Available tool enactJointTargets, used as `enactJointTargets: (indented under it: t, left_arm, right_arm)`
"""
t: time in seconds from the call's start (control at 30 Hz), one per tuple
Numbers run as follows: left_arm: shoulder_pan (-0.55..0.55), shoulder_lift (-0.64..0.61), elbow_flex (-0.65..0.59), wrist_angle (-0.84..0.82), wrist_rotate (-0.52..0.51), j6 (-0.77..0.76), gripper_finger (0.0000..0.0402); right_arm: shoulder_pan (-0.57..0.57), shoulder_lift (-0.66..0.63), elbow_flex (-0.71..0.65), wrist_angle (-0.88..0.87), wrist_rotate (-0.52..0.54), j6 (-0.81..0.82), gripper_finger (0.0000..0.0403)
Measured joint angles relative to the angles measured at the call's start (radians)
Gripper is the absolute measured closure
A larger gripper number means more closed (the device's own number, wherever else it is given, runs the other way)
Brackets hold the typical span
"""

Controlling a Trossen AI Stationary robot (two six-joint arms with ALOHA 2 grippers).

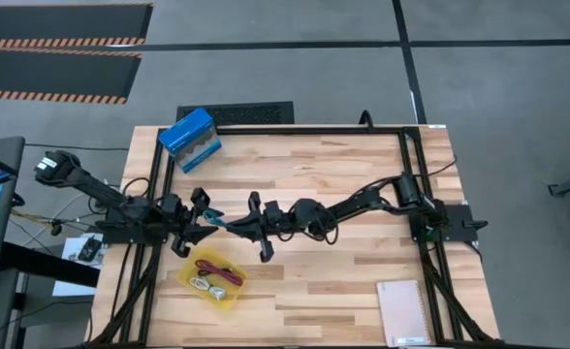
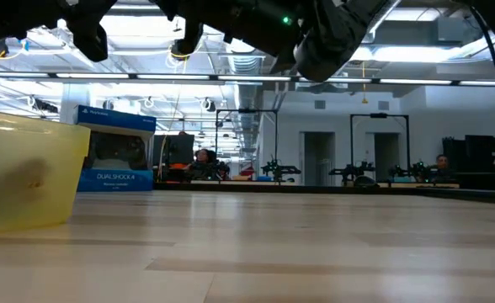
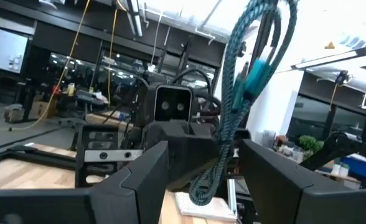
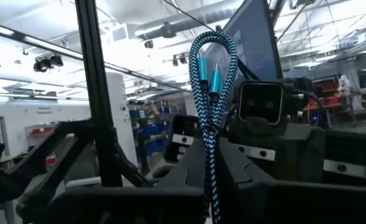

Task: Pick and place USB-C Cables
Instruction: Put the blue charger cable into the yellow bin

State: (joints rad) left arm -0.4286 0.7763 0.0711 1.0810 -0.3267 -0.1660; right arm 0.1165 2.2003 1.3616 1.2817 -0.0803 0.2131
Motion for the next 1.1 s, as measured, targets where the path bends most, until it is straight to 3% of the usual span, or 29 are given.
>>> enactJointTargets:
  t: [0.93, 1.1]
  left_arm:
    - [0.000, 0.116, 0.000, 0.099, -0.027, 0.026, 0.0214]
    - [0.000, 0.116, 0.000, 0.099, -0.040, 0.032, 0.0248]
  right_arm:
    - [-0.021, 0.000, 0.008, -0.131, 0.034, 0.026, 0.0376]
    - [-0.021, 0.000, 0.008, -0.138, 0.034, 0.026, 0.0374]
